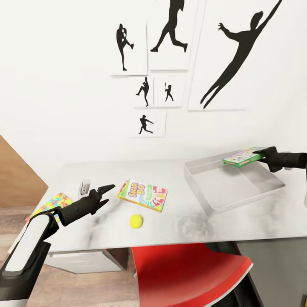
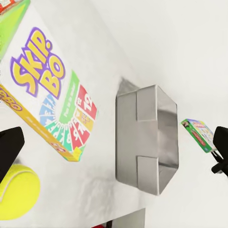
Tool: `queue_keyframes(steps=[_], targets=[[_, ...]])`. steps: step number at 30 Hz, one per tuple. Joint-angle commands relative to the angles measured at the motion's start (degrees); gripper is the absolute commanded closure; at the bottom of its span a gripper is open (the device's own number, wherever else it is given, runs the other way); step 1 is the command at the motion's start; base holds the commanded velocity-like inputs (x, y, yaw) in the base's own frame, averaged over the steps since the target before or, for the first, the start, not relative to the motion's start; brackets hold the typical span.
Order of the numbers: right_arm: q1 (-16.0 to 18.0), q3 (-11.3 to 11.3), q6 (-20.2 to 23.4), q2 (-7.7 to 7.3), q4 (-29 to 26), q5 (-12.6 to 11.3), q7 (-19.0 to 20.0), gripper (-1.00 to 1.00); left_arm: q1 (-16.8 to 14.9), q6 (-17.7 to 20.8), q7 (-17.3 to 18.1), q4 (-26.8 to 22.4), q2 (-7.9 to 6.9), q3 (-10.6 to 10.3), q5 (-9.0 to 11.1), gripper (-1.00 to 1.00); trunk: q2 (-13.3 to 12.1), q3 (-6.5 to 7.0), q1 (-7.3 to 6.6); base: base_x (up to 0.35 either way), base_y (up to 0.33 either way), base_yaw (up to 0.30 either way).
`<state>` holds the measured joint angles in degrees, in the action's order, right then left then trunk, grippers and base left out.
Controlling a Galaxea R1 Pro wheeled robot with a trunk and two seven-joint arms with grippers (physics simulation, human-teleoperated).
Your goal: Put all the toys in the child's room - the three board games (two on the bed and one on the table), the two jigsaw puzzles on the table, and the tennis ball on the table - inside the toy box on the table in the child's room.
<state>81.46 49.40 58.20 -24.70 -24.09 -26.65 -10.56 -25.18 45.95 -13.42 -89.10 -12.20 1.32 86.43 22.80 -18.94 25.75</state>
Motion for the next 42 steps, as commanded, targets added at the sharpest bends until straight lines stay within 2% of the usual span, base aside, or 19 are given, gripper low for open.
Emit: queue_keyframes(steps=[1, 5, 7, 8, 9, 12, 14, 15, 19, 21, 23, 27, 42], targets=[[0.23, 0.28, 0.16, 0.02, -0.02, -0.46, -0.6, 1.0, -0.08, 0.2, -0.69, 0.11, 0.07, -0.05, 0.57, -1.0, 0.11, -0.2, 0.03, 0.0, 0.0, 0.0], [0.51, 0.26, 0.12, -0.11, -0.01, -0.44, -0.6, 1.0, -1.25, 0.3, -0.89, 1.0, 0.29, -0.1, 0.78, -1.0, 0.11, -0.56, 0.03, 0.0, 0.0, 0.0], [0.61, 0.29, 0.13, -0.16, -0.02, -0.47, -0.6, 1.0, -3.99, 0.55, -0.99, 1.18, 0.3, 0.2, 1.55, -1.0, 0.11, -0.73, 0.03, 0.0, 0.0, 0.0], [0.61, 0.29, 0.13, -0.16, -0.02, -0.47, -0.6, 1.0, -3.99, 0.55, -0.99, 1.18, 0.3, 0.2, 1.55, -1.0, 0.11, -0.81, 0.03, 0.0, 0.0, 0.0], [0.65, 0.3, 0.14, -0.16, -0.05, -0.48, -0.6, 1.0, -5.79, 0.67, -1.15, 1.13, 0.23, 0.46, 2.53, -1.0, 0.11, -0.88, 0.03, 0.0, 0.0, 0.0], [0.71, 0.35, 0.15, -0.17, -0.15, -0.49, -0.59, 1.0, -11.71, 0.95, -3.33, 0.78, 0.05, 0.95, 7.85, -1.0, 0.11, -1.03, 0.03, 0.0, 0.0, 0.0], [0.71, 0.38, 0.15, -0.17, -0.19, -0.5, -0.59, 1.0, -15.46, 1.04, -7.2, 0.64, 0.08, 1.05, 12.29, -1.0, 0.11, -1.08, 0.03, 0.0, 0.0, 0.0], [0.71, 0.38, 0.15, -0.17, -0.19, -0.5, -0.59, 1.0, -15.46, 1.04, -7.2, 0.64, 0.08, 1.05, 12.29, -1.0, 0.11, -1.1, 0.03, 0.0, 0.0, 0.0], [0.71, 0.41, 0.15, -0.17, -0.23, -0.51, -0.55, 1.0, -22.33, 0.86, -17.82, 0.38, 0.67, 0.94, 19.73, -1.0, 0.11, -1.16, 0.03, 0.0, 0.0, 0.0], [0.71, 0.42, 0.16, -0.17, -0.24, -0.51, -0.54, 1.0, -25.06, 0.78, -21.98, 0.32, 1.43, 0.85, 21.98, -1.0, 0.11, -1.17, 0.03, 0.0, 0.0, 0.0], [0.71, 0.42, 0.16, -0.15, -0.25, -0.51, -0.53, 1.0, -26.93, 0.76, -24.74, 0.29, 2.31, 0.83, 23.42, -1.0, 0.11, -1.18, 0.03, 0.0, 0.0, 0.0], [0.76, 0.43, 0.16, -0.04, -0.25, -0.51, -0.52, 1.0, -28.98, 0.77, -27.73, 0.28, 3.35, 0.85, 24.99, -1.0, 0.11, -1.31, 0.03, 0.0, 0.0, 0.0], [0.8, 0.43, 0.15, -0.17, -0.26, -0.51, -0.52, 1.0, -30.27, 0.97, -29.73, 0.33, 4.04, 0.79, 25.94, -1.0, 0.11, -2.47, 0.03, 0.0, 0.0, 0.0]])
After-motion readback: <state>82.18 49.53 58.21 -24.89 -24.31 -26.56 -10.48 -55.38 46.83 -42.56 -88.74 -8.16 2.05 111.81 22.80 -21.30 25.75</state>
